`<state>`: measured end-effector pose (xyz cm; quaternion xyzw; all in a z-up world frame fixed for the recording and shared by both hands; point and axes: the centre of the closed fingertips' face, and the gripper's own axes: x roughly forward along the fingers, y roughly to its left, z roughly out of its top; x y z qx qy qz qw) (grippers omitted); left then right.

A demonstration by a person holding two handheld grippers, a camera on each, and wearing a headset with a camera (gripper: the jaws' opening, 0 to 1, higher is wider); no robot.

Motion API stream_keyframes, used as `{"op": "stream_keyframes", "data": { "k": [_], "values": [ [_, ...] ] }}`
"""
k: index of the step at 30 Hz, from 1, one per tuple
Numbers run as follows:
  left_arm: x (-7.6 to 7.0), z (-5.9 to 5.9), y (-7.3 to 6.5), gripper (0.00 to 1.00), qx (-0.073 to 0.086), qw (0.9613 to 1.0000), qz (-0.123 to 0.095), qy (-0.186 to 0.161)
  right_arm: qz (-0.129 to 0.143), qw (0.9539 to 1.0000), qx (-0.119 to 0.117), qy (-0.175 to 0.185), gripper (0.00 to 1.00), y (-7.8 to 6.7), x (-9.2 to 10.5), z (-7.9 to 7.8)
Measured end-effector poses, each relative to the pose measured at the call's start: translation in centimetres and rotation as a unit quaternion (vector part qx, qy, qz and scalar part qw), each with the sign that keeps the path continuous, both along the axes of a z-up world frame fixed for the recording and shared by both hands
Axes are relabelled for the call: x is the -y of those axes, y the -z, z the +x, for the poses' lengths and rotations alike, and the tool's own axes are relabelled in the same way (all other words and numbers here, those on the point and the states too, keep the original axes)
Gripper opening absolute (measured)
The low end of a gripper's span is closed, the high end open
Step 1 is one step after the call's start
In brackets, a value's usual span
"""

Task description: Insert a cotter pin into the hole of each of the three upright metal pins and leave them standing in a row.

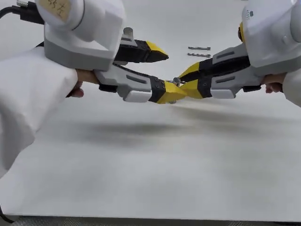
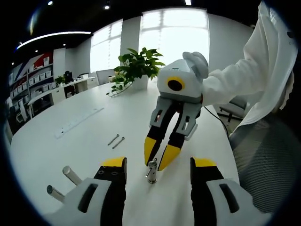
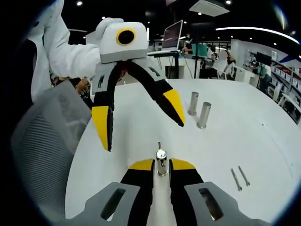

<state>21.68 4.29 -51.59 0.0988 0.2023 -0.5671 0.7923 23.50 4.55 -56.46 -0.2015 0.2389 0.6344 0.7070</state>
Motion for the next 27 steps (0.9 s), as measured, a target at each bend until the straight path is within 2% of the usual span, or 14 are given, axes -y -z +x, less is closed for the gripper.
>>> {"op": "stream_keyframes", "data": {
  "k": [4,6,11,15,22,25,26,27],
  "values": [
    [-1.0,-0.5,0.1,0.67,-0.007,0.9998,-0.009,-0.014,0.0,1.0,-0.003,0.002,0.07,0.2,0.0,0.3],
    [-1.8,-0.2,0.5,0.72,-0.014,0.9995,-0.012,-0.026,0.0,1.0,-0.004,0.002,0.07,0.3,-0.1,0.4],
    [-3.1,-0.6,1.9,0.83,-0.02,0.9985,0.007,-0.05,-0.004,1.0,-0.005,-0.002,0.07,0.5,-0.5,0.4],
    [-3.9,-0.8,2.7,0.9,-0.035,0.9971,0.009,-0.067,-0.006,1.0,-0.005,-0.003,0.07,0.4,-0.5,0.4],
    [-4.6,-1.4,3.7,0.91,-0.043,0.9961,0.027,-0.073,-0.01,0.9999,-0.011,-0.003,0.05,0.7,-0.2,0.3],
    [-3.4,-2.3,3.3,0.92,-0.05,0.9954,0.027,-0.078,-0.008,0.9999,-0.011,-0.005,0.05,0.6,-0.2,0.1],
    [-3.2,-2.5,3.3,0.92,-0.051,0.9953,0.027,-0.078,-0.009,0.9999,-0.012,-0.005,0.05,0.6,-0.2,0.0],
    [-3.6,-2.3,3.5,0.92,-0.052,0.9952,0.026,-0.078,-0.009,0.9999,-0.012,-0.005,0.05,0.6,-0.1,0.0]
  ]
}}
